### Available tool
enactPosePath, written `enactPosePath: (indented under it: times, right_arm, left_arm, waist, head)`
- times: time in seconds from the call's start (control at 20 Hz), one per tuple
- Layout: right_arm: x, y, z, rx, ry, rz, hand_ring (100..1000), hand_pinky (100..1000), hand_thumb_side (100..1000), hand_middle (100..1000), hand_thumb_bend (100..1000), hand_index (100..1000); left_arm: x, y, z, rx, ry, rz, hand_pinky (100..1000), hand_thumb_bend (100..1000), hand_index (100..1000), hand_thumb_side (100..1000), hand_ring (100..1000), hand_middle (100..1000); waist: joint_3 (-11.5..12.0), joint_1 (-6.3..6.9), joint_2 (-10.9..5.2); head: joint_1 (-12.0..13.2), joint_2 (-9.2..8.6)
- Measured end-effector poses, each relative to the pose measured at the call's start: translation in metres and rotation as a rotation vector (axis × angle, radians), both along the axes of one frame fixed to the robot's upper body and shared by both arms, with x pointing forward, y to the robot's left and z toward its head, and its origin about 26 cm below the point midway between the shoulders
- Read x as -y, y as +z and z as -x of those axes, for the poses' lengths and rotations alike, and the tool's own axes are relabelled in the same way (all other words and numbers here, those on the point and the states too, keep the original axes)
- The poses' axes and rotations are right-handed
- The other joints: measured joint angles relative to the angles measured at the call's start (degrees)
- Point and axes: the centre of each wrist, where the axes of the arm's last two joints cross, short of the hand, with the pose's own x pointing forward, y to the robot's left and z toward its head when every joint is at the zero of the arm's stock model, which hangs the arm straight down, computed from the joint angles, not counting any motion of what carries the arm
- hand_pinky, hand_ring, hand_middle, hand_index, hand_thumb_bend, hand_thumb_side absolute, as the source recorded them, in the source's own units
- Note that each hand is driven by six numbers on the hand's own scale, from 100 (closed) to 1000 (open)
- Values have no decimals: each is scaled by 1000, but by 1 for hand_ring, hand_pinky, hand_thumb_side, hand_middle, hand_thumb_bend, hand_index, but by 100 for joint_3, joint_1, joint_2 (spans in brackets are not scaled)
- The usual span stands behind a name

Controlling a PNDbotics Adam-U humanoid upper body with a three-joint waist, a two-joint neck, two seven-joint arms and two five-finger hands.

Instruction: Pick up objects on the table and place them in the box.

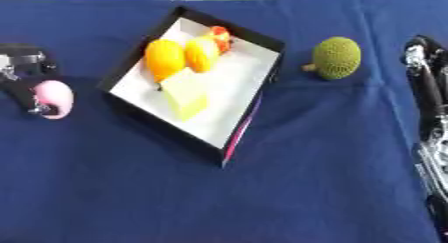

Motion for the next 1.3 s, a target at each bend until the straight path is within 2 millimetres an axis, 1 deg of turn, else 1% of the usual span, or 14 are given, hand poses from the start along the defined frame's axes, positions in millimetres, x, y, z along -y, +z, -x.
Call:
enactPosePath:
  times: [0.15,0.25,0.4,0.45,0.55,0.6,0.7,0.85,1.0,1.15,1.2,1.25,1.3]
  right_arm:
    - [0,0,0,0,0,0,841,984,753,807,100,891]
    - [0,0,0,-1,0,0,841,984,753,807,100,891]
    - [1,-1,0,-3,-1,0,841,984,751,807,100,891]
    - [1,-2,1,-5,-2,0,841,984,751,807,100,891]
    - [1,-2,1,-5,-2,0,841,984,751,807,100,891]
    - [1,-2,1,-5,-2,0,841,984,751,808,100,891]
    - [1,-2,1,-4,-2,-1,841,984,751,808,100,891]
    - [-1,0,0,1,2,-4,841,984,749,808,100,891]
    - [-1,0,0,2,4,-6,841,984,749,807,100,891]
    - [-3,1,-1,6,8,-9,841,984,749,807,100,891]
    - [-3,2,-1,8,10,-11,840,984,749,807,100,891]
    - [-4,2,-1,8,11,-13,840,984,749,807,100,891]
    - [-4,2,-1,8,11,-14,840,984,750,807,100,891]
  left_arm:
    - [16,18,9,60,-73,-17,773,450,567,100,803,723]
    - [36,45,19,144,-151,-16,764,424,560,100,794,718]
    - [74,92,34,274,-282,5,757,404,553,100,787,714]
    - [88,104,37,306,-326,18,757,404,553,100,787,714]
    - [116,118,37,342,-396,42,753,381,553,100,783,714]
    - [128,120,34,348,-417,52,754,385,554,100,784,715]
    - [149,116,20,339,-433,66,754,403,563,100,786,716]
    - [170,97,-6,312,-425,56,754,426,576,100,786,718]
    - [183,73,-28,294,-415,28,751,444,586,100,785,718]
    - [191,53,-44,297,-402,19,746,457,604,100,784,724]
    - [193,47,-48,299,-396,20,756,477,729,100,804,768]
    - [193,43,-51,300,-392,23,774,492,812,100,826,800]
    - [193,40,-53,297,-390,26,814,544,905,213,872,856]
  waist:
    - [10,1,0]
    - [40,1,0]
    - [54,1,-1]
    - [63,1,-1]
    - [61,1,-1]
    - [57,1,-1]
    - [24,1,-1]
    - [-15,1,-1]
    - [-48,1,-1]
    - [-52,1,-1]
    - [-58,1,-1]
    - [-60,1,-1]
    - [-61,1,-1]
  head:
    - [6,16]
    - [8,35]
    - [17,41]
    - [20,42]
    - [33,43]
    - [38,43]
    - [52,43]
    - [67,43]
    - [81,43]
    - [101,43]
    - [107,43]
    - [109,43]
    - [109,43]
